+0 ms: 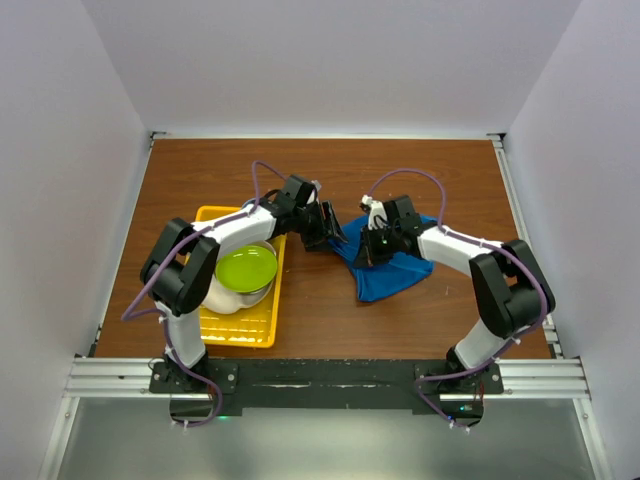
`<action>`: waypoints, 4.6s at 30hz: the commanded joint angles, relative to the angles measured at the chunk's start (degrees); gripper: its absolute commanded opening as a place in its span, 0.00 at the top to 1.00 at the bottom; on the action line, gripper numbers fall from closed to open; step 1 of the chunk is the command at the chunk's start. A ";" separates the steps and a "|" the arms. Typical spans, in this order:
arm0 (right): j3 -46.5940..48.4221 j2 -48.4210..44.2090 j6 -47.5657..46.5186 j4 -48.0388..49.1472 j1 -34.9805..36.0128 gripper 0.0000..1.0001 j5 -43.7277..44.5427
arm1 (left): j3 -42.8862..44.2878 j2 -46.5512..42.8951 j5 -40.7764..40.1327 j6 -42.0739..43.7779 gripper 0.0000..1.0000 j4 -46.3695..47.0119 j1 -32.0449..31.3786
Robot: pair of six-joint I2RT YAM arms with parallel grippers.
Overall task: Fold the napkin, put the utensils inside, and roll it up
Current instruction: Roll the napkin with the utensil
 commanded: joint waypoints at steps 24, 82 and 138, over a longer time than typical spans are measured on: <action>5.48 15.35 1.59 -3.79 -14.21 1.00 -13.30 | 5.90 6.87 6.46 4.00 0.79 6.65 -4.12; 11.99 -3.45 0.43 -34.83 15.32 0.29 33.38 | 3.71 23.93 2.06 -2.15 1.00 2.17 -1.92; 12.35 2.97 -1.59 -32.55 6.63 0.81 26.97 | 6.17 25.87 3.65 -2.41 1.00 2.17 -0.34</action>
